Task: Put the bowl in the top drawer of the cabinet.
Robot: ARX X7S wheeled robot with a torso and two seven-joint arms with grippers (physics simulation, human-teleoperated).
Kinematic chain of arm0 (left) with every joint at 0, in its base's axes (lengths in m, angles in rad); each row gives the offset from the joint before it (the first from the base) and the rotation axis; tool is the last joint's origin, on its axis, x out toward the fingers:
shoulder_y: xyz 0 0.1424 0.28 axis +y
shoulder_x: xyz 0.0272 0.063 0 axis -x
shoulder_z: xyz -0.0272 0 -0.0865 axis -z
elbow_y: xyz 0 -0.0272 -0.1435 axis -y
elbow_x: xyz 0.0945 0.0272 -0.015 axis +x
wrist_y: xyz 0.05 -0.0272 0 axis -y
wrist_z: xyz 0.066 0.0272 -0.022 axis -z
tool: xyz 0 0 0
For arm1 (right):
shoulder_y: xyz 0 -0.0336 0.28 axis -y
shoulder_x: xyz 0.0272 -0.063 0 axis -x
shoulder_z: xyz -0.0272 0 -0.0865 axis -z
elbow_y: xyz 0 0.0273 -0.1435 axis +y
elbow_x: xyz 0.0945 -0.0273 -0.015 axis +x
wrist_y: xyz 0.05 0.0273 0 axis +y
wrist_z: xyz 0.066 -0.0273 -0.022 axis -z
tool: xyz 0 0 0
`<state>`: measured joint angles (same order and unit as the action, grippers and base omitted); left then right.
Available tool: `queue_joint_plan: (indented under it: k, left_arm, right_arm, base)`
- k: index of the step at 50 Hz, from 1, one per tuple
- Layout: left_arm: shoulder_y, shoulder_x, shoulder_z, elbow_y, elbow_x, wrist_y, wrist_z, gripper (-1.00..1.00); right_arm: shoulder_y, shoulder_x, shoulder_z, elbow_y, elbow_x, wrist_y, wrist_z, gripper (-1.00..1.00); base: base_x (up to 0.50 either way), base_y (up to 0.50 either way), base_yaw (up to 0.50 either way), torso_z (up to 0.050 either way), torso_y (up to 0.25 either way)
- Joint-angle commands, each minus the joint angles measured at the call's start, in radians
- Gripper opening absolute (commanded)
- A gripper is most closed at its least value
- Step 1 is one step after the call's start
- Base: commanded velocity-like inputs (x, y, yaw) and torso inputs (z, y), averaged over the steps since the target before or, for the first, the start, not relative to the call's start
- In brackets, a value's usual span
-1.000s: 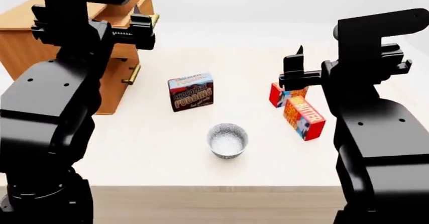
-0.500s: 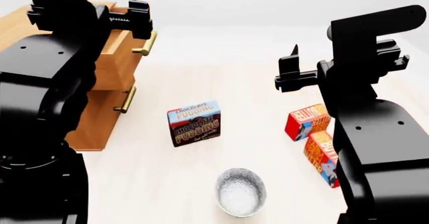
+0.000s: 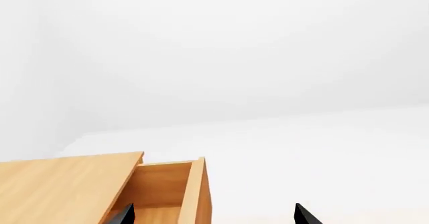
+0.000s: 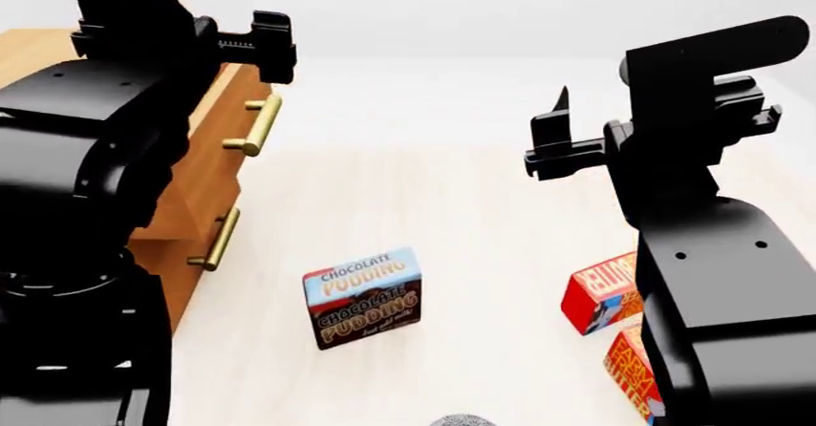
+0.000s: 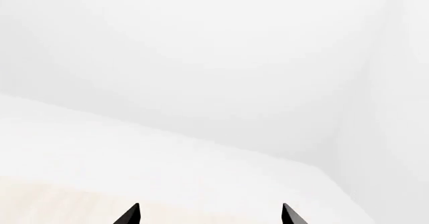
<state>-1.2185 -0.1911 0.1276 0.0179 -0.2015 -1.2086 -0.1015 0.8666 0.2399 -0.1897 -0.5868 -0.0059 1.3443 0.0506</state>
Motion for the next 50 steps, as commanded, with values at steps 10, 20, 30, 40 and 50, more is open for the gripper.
queue_joint_plan:
  k: [10, 20, 30, 40, 50]
  left_arm:
    - [-0.151, 0.027, 0.052, -0.322, 0.062, 0.033, -0.06, 1.0]
    - [-0.217, 0.061, 0.024, -0.524, 0.044, 0.058, -0.055, 1.0]
    - [-0.264, 0.075, 0.01, -0.75, 0.044, 0.166, -0.053, 1.0]
    - [-0.265, 0.082, 0.031, -0.837, 0.044, 0.207, -0.033, 1.0]
    - [-0.275, 0.087, 0.026, -0.94, 0.036, 0.261, -0.024, 1.0]
  right_arm:
    - [-0.049, 0.032, -0.028, 0.005, 0.006, -0.054, -0.007, 1.0]
    - [-0.07, 0.033, -0.024, 0.011, 0.016, -0.094, -0.012, 1.0]
    - [-0.078, 0.036, -0.027, 0.039, 0.016, -0.119, -0.007, 1.0]
    - [-0.083, 0.039, -0.026, 0.057, 0.017, -0.135, -0.003, 1.0]
    - [-0.088, 0.037, -0.022, 0.073, 0.021, -0.147, -0.001, 1.0]
  base:
    - [0.5, 0.0, 0.0, 0.0, 0.0]
    - [0.0, 0.0, 0.0, 0.0, 0.0]
    - [0.0, 0.0, 0.0, 0.0, 0.0]
    - [0.0, 0.0, 0.0, 0.0, 0.0]
    - [0.0, 0.0, 0.0, 0.0, 0.0]
